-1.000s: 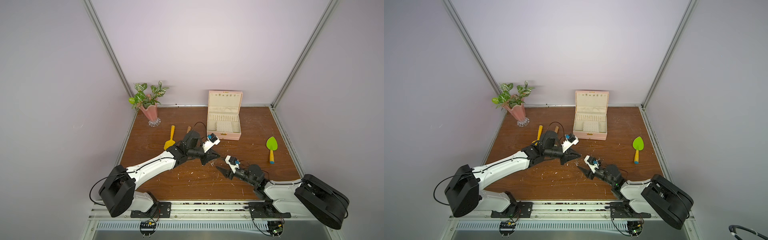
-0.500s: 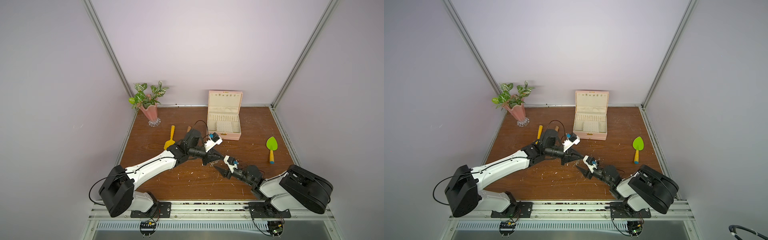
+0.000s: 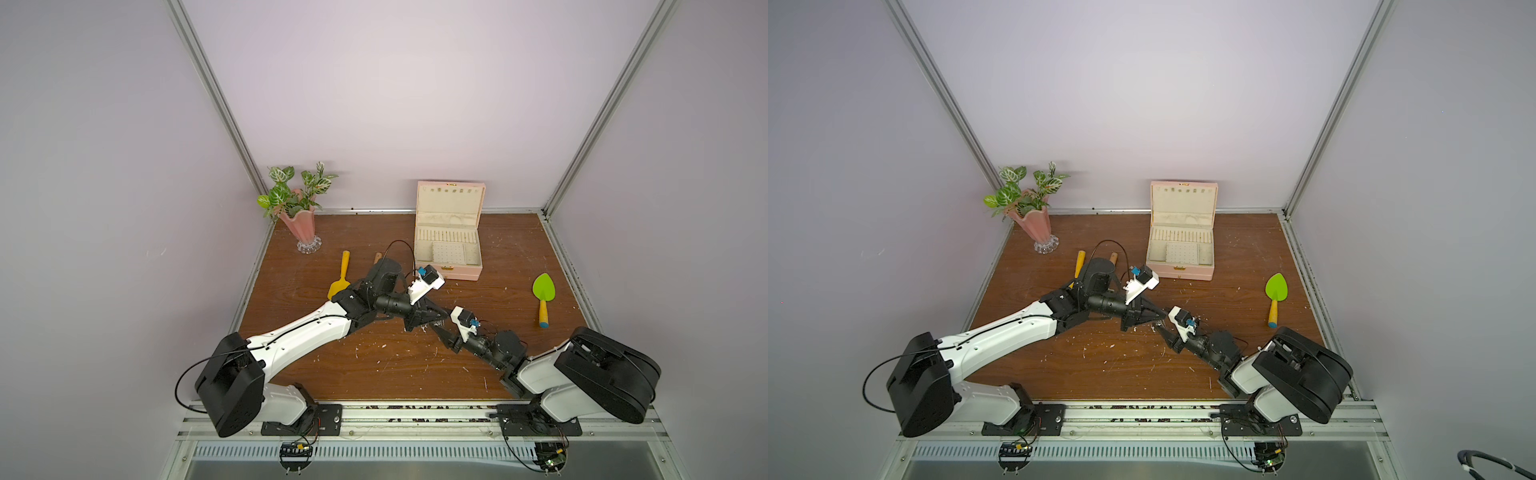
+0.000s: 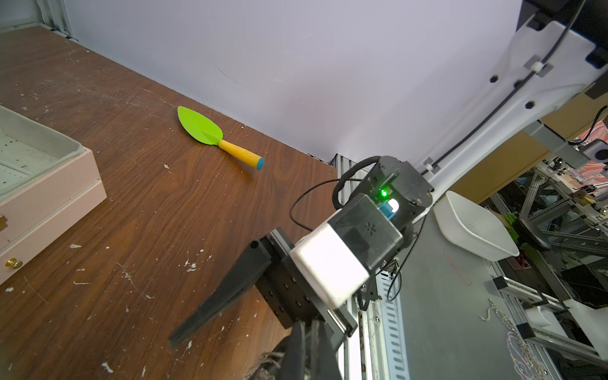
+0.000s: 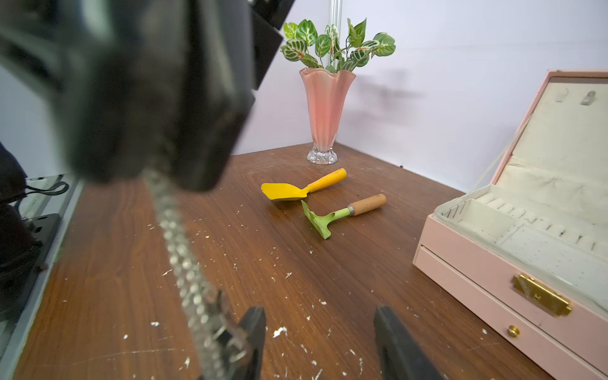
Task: Put jewelry chain into jewelry box
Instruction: Pick up the necklace from the center of the board.
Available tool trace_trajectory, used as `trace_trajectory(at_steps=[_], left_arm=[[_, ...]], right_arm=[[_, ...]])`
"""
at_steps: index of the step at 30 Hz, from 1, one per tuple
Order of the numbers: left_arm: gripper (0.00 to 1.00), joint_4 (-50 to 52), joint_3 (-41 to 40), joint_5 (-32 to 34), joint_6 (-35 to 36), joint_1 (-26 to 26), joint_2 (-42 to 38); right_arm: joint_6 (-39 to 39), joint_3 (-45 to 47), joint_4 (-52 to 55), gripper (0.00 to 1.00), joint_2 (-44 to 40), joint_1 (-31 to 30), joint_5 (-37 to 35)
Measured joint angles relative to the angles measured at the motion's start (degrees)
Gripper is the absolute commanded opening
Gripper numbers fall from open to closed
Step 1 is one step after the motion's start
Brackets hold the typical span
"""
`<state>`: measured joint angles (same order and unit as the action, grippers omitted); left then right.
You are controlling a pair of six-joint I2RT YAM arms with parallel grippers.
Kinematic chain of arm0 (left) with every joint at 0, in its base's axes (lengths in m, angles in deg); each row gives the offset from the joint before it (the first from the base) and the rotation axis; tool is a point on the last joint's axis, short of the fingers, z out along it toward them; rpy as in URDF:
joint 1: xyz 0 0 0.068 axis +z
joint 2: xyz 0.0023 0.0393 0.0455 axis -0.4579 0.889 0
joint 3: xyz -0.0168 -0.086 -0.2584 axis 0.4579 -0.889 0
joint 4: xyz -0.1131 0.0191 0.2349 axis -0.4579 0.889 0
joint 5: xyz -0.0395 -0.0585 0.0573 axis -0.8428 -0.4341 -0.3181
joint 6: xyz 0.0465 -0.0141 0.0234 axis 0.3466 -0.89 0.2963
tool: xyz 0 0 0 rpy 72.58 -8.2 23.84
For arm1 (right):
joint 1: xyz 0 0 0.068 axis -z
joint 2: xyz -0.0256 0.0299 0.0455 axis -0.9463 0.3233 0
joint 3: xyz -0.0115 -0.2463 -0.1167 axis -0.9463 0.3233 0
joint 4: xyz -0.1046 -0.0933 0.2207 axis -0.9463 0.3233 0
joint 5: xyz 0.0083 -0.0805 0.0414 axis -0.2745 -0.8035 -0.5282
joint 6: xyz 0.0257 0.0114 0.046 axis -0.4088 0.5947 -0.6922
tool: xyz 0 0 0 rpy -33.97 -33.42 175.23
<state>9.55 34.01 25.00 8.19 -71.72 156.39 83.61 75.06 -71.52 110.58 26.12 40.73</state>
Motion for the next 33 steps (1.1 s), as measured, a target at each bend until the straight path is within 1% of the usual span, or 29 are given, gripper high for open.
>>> trace_trajectory(at_steps=[10,13,18,23,25,29,33], left_arm=[[0.01,0.20,0.00,-0.59,-0.07,0.00,-1.03],[0.01,0.31,0.00,-0.46,-0.02,0.00,-1.42],[0.01,0.98,0.00,0.81,0.02,0.00,-1.51],[0.01,1.01,0.00,2.23,-0.02,0.00,-1.51],[0.01,0.94,0.00,2.54,-0.04,0.00,-1.51],[0.01,0.59,0.00,3.10,-0.11,0.00,-1.51],[0.01,0.09,0.00,3.41,-0.13,0.00,-1.51]], right_arm=[[0.31,-0.07,2.54,0.49,-2.43,0.00,-4.33],[0.35,-0.07,3.50,0.47,-4.02,0.00,-4.39],[-0.11,-0.15,6.95,0.43,-9.70,0.00,-3.34],[-0.24,-1.49,12.61,0.42,-16.94,-0.11,-1.18],[-0.24,-2.21,14.69,0.39,-18.99,-0.28,-0.59],[-0.37,-2.86,17.31,0.28,-21.11,-0.37,0.46],[-0.68,-2.89,19.52,0.19,-21.49,-0.37,0.42]])
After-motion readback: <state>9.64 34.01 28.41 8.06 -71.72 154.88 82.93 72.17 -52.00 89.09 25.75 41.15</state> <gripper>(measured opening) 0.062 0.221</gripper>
